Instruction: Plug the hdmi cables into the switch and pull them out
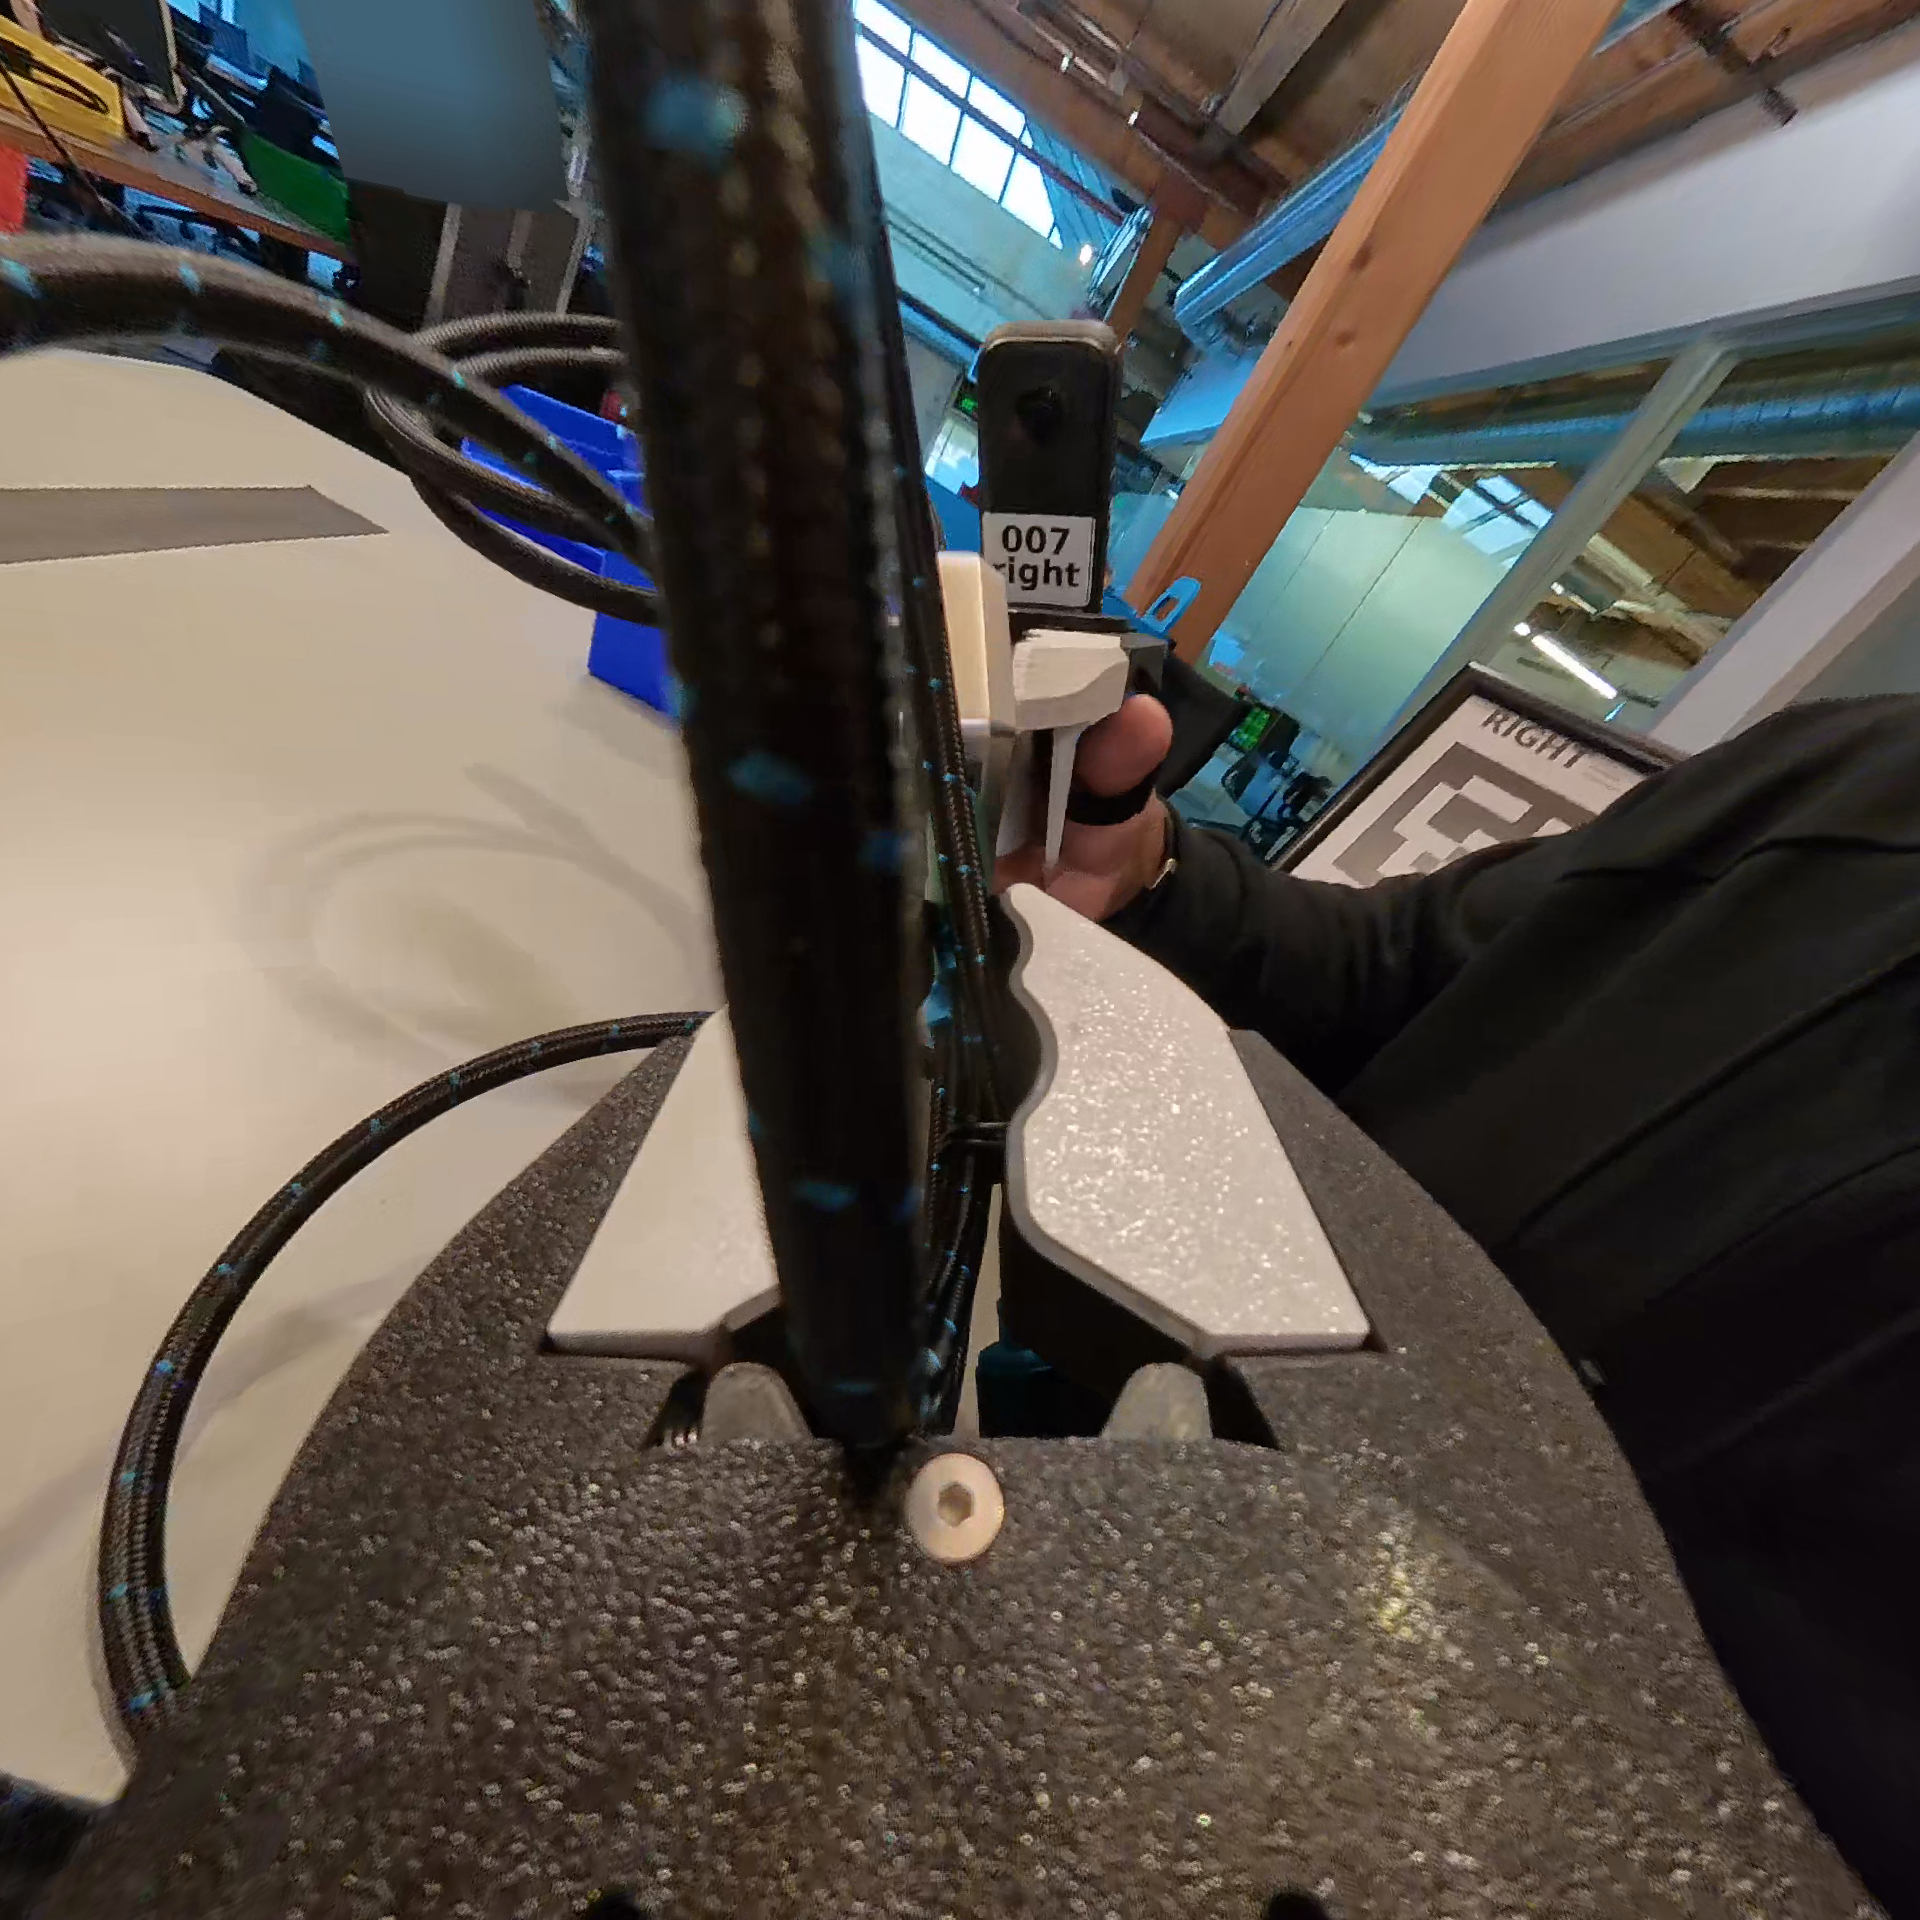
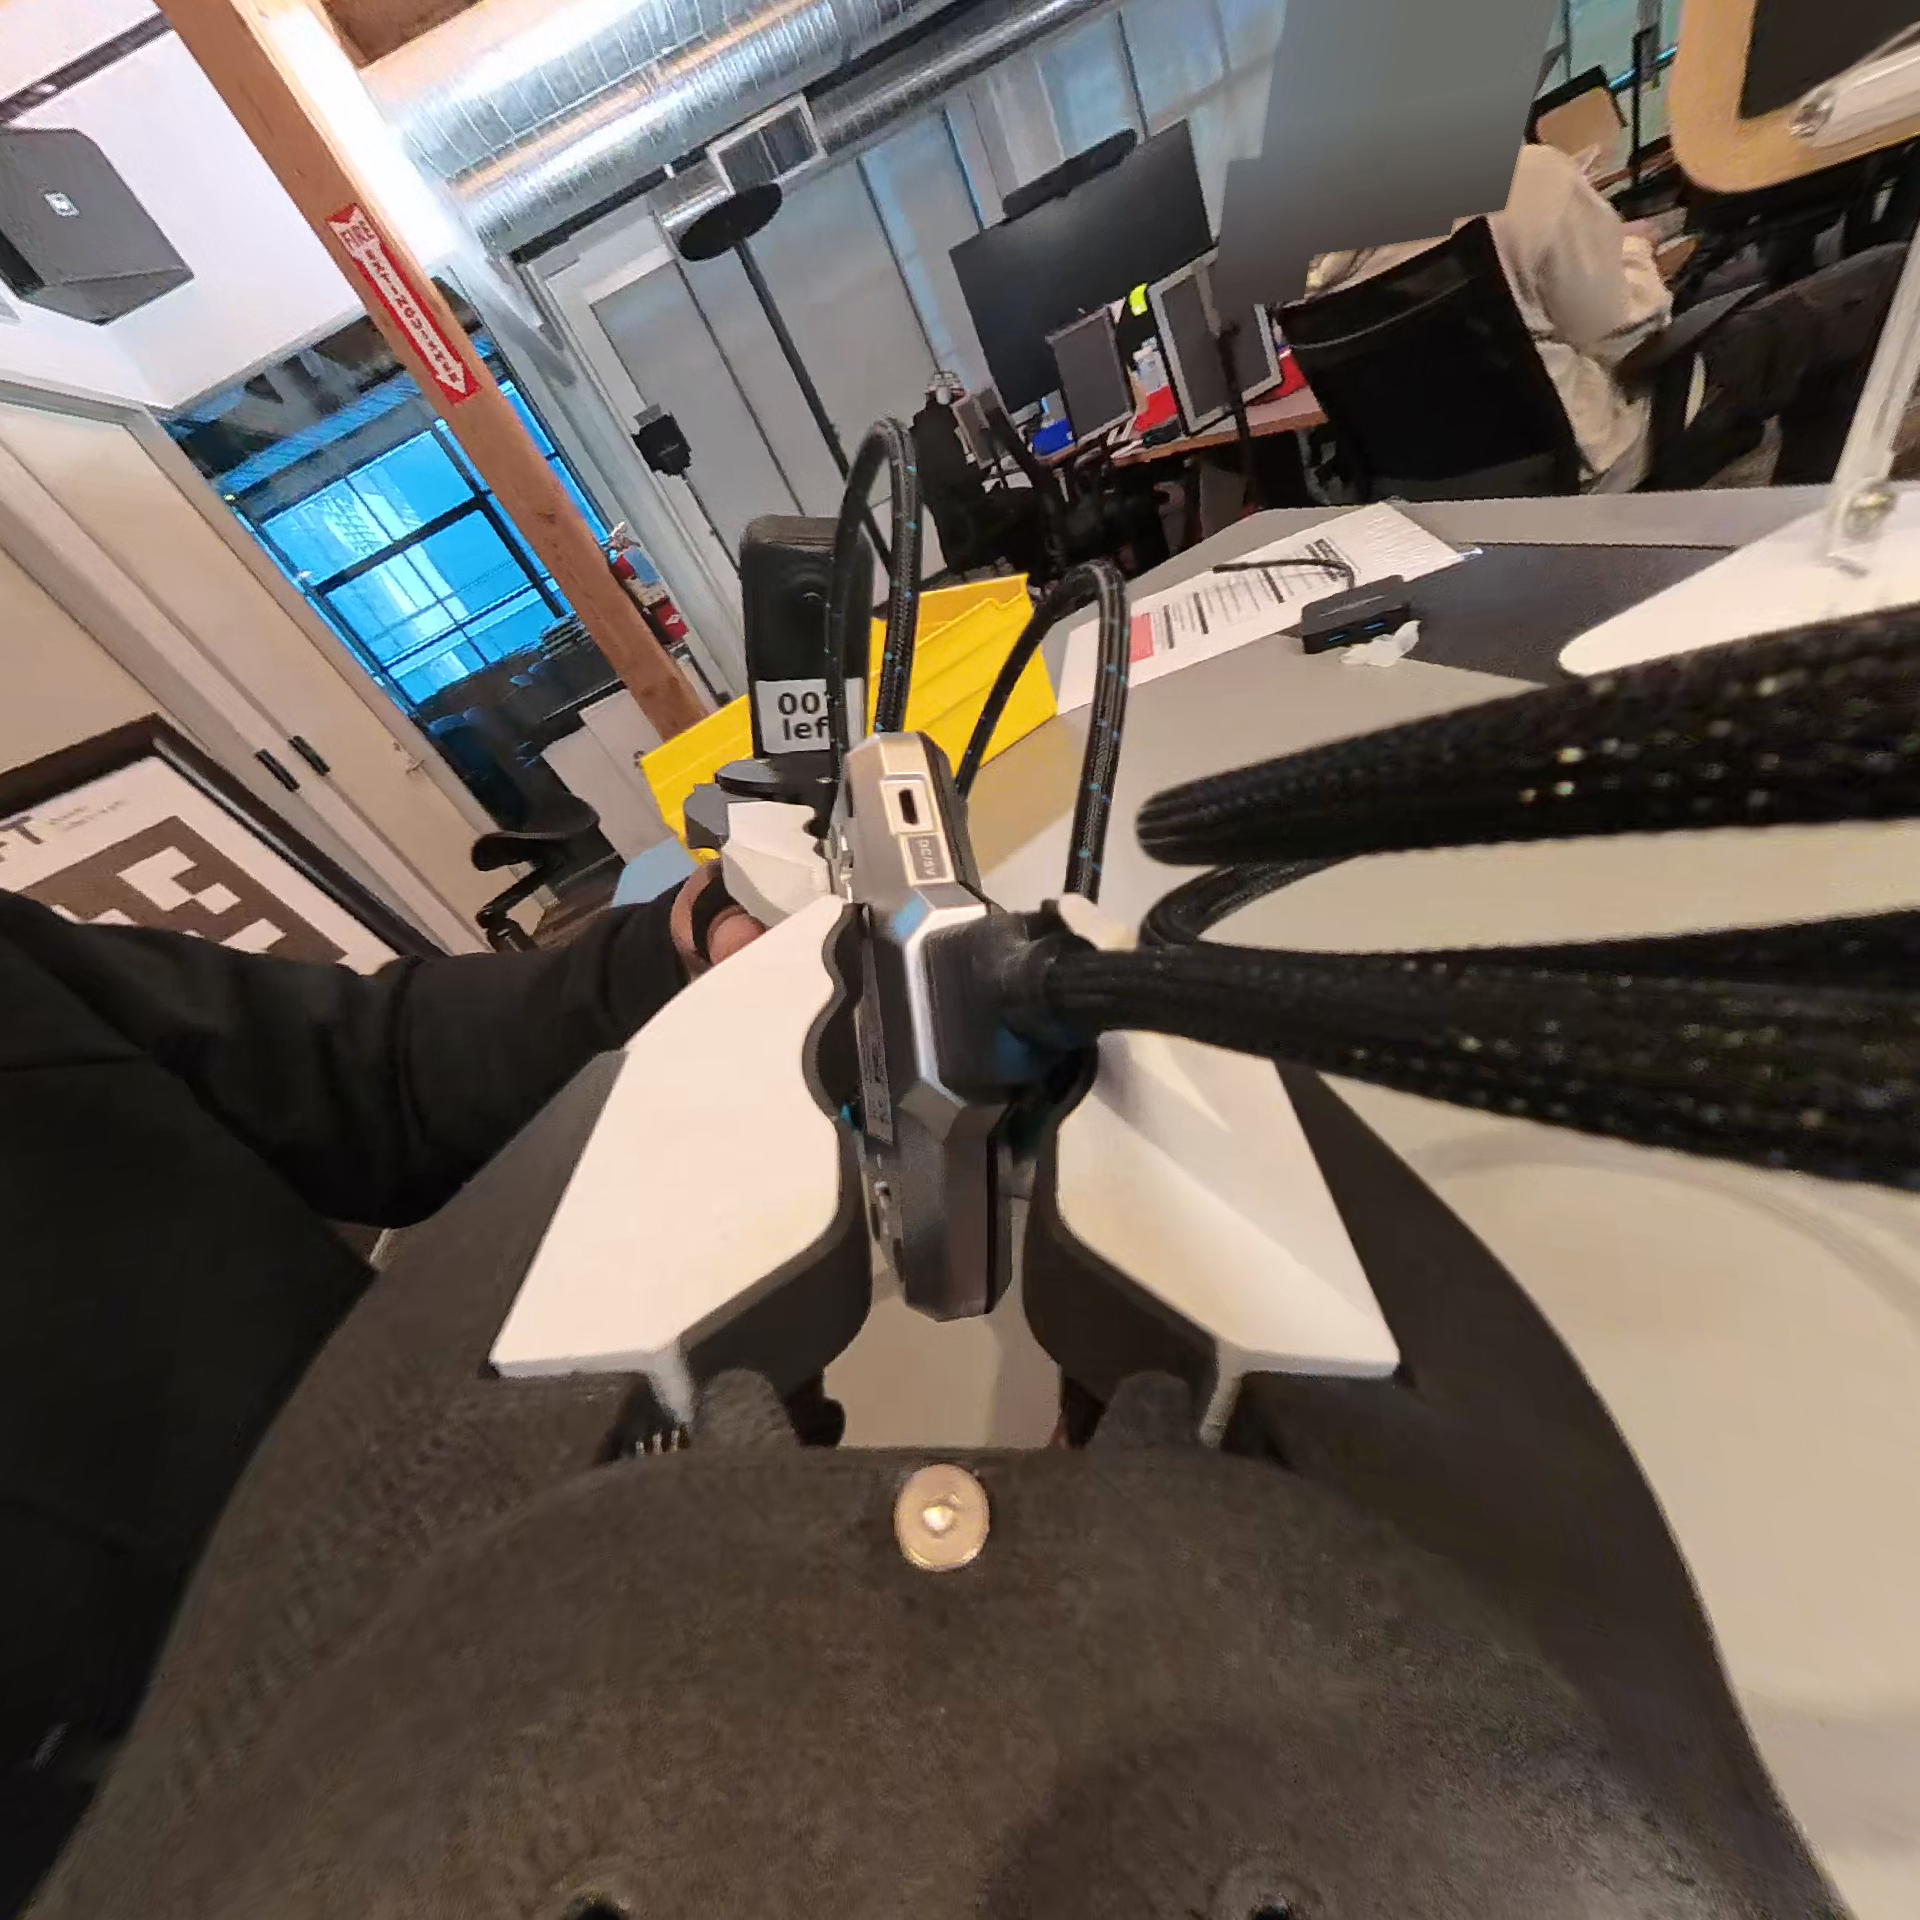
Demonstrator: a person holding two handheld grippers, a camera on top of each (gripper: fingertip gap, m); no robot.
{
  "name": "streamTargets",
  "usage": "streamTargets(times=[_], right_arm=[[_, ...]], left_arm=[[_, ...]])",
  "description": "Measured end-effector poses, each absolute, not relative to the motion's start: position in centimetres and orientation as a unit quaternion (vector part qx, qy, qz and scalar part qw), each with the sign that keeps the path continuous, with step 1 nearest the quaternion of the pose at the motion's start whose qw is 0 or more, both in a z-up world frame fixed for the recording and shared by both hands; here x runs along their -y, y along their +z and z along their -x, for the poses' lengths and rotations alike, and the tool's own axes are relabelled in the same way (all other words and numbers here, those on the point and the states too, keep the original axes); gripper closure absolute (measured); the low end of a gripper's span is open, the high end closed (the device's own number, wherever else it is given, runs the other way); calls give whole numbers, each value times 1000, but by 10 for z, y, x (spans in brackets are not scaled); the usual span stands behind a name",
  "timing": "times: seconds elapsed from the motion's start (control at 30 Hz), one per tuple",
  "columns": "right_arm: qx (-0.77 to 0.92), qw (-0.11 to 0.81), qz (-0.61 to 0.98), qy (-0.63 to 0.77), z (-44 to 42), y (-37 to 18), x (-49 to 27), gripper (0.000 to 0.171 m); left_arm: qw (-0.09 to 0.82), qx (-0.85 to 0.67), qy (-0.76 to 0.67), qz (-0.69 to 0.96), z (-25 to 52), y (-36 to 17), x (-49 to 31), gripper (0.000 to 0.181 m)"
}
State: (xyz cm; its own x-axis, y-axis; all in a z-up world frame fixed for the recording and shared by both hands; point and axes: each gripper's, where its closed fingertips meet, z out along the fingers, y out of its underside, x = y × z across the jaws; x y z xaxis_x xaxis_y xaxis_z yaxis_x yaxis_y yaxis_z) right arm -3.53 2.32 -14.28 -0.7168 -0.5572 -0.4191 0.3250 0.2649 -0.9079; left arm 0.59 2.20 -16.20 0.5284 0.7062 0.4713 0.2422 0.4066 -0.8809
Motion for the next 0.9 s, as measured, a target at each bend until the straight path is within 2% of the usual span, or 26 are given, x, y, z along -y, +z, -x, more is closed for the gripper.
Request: streamTargets(times=[0.27,0.8,0.87,0.9], right_arm=[[-733,411,129,-527,24,-143,-37,147],[-751,457,118,-461,22,-160,-33,148],[-746,451,109,-478,25,-156,-27,144],[-753,430,106,-486,28,-158,-24,137]], left_arm=[[675,458,165,554,-9,-161,-30,167],[661,484,150,553,-7,-174,-27,168],[678,486,146,531,-5,-169,-23,167],[684,487,145,524,-5,-169,-22,167]])
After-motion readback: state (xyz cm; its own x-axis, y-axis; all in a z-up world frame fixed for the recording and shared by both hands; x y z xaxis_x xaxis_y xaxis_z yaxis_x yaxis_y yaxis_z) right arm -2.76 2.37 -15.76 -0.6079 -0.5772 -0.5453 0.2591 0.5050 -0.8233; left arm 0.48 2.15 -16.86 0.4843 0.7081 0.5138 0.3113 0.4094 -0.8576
